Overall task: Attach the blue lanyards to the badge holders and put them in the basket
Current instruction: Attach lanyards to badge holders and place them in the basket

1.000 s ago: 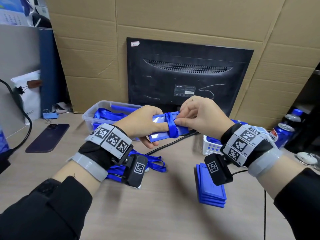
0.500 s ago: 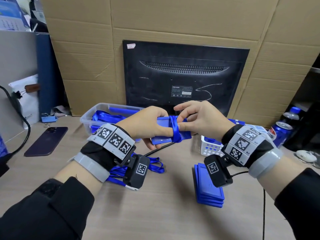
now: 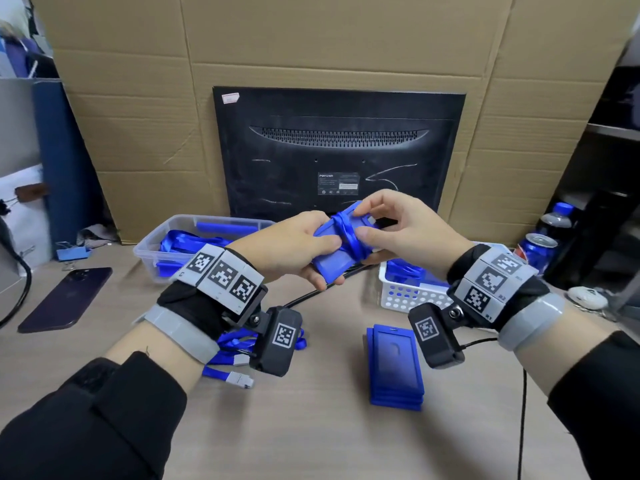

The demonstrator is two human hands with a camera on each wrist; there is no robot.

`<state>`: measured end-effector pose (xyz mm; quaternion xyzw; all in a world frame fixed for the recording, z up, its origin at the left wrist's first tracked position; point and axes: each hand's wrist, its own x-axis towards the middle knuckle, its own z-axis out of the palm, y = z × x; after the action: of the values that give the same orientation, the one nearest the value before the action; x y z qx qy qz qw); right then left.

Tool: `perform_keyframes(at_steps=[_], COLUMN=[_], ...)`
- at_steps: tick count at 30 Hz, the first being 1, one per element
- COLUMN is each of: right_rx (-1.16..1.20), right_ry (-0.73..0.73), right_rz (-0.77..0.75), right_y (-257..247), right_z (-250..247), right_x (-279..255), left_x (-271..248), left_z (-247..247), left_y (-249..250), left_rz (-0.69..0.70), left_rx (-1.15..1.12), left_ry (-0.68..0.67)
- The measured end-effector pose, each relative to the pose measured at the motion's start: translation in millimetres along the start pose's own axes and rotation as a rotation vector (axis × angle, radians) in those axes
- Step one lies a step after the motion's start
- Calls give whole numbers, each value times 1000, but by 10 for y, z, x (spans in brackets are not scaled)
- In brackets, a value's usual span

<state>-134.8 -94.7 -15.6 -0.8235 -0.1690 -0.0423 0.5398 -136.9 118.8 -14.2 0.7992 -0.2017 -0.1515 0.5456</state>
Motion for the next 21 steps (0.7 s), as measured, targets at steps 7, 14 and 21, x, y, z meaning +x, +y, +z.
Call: perform_keyframes(at_steps=[7,14,21], right_rx=[-14,-81,-255], right_ry=[88,212,427], right_rz=[152,188,160], right_y=[161,223,231], right_z=[-403,-843,-1304], right_x=[-134,-356,-459], left_x=[242,559,865], left_z=[281,694,938], left_y=[57,139,146], left_rz=[22,77,79], left_rx=[-45,-27,38], left_ry=[-117,-181,1])
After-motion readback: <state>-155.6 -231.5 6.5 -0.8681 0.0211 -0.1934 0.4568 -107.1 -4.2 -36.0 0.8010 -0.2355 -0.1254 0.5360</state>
